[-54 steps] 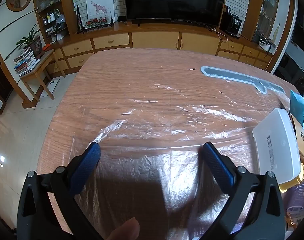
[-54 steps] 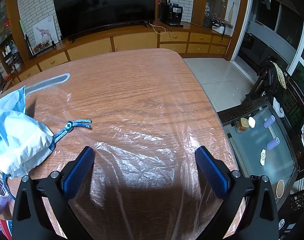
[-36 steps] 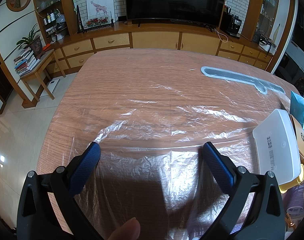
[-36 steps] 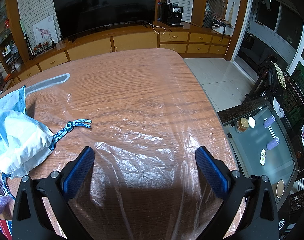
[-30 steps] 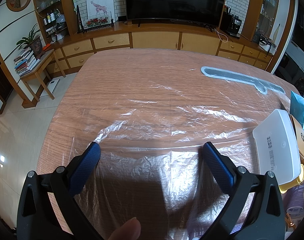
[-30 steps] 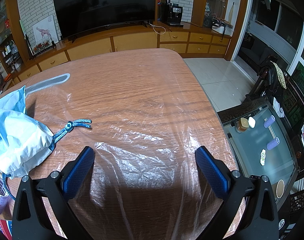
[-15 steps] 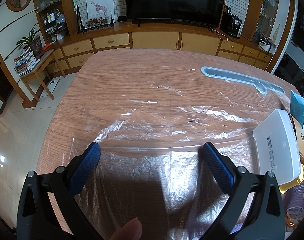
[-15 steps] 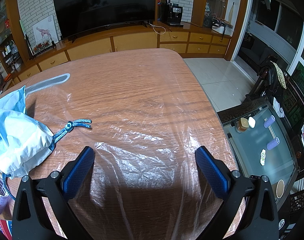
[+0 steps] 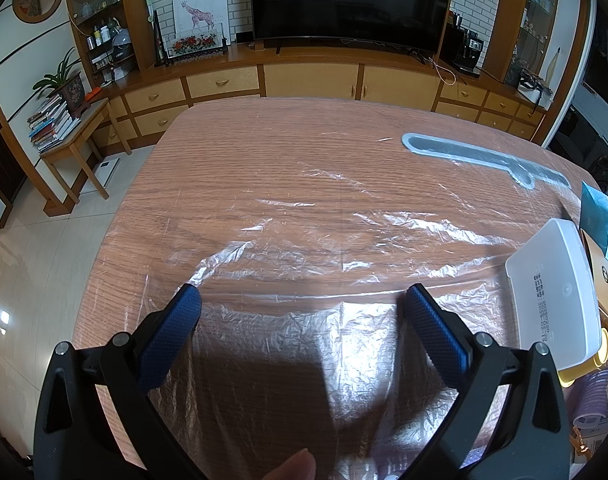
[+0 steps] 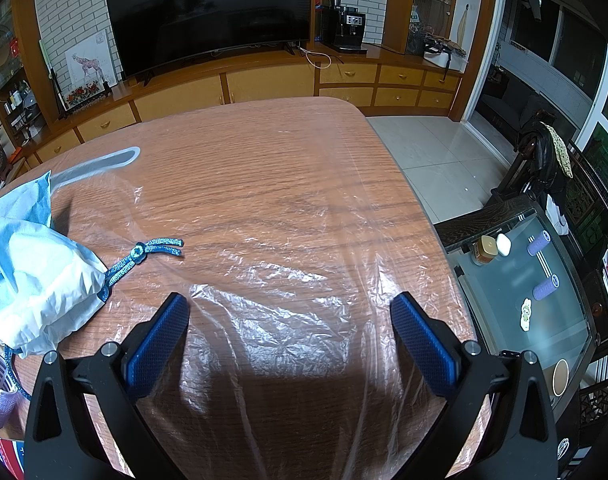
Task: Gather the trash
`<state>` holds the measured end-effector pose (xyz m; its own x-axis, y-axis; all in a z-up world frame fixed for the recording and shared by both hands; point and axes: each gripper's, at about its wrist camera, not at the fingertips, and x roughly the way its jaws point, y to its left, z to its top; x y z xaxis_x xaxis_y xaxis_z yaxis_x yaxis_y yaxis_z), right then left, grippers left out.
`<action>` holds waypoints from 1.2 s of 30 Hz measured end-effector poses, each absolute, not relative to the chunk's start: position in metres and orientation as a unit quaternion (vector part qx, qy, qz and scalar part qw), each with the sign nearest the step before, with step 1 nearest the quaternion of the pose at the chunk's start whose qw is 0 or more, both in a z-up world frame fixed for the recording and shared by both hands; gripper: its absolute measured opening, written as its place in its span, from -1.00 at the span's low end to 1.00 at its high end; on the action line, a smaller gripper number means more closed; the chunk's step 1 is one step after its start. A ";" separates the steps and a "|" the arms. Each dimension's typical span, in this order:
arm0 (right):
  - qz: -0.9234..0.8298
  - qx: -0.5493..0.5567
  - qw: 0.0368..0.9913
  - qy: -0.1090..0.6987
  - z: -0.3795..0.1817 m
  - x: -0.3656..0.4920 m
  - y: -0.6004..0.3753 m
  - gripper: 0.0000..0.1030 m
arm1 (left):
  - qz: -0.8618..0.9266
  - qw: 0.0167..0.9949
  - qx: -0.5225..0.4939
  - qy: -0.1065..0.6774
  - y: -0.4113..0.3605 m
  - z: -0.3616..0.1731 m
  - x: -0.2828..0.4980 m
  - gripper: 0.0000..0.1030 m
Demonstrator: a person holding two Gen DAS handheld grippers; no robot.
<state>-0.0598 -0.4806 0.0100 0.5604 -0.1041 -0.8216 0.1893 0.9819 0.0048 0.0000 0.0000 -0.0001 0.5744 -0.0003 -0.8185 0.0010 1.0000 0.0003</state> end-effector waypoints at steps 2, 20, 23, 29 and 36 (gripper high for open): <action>-0.083 0.046 0.882 0.461 0.010 -0.060 -0.481 0.93 | 0.000 0.887 0.000 0.461 0.000 0.000 0.000 0.97; -0.084 0.047 0.882 0.461 0.010 -0.059 -0.481 0.93 | 0.000 0.887 0.000 0.461 0.000 0.000 0.000 0.97; -0.084 0.047 0.882 0.461 0.009 -0.060 -0.482 0.93 | 0.000 0.887 0.000 0.461 0.000 0.000 0.000 0.97; -0.106 0.045 0.888 0.446 0.027 -0.067 -0.488 0.92 | -0.016 0.892 -0.030 0.451 0.016 0.014 0.000 0.97; -0.049 0.024 0.920 0.387 0.092 -0.118 -0.471 0.92 | -0.050 0.910 -0.053 0.408 0.033 0.067 -0.035 0.97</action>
<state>-0.1180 -0.4711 0.0916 0.6950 -0.0720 -0.7154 0.1099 0.9939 0.0067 -0.0350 0.0330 0.0670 0.6629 -0.1331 -0.7368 0.0474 0.9896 -0.1362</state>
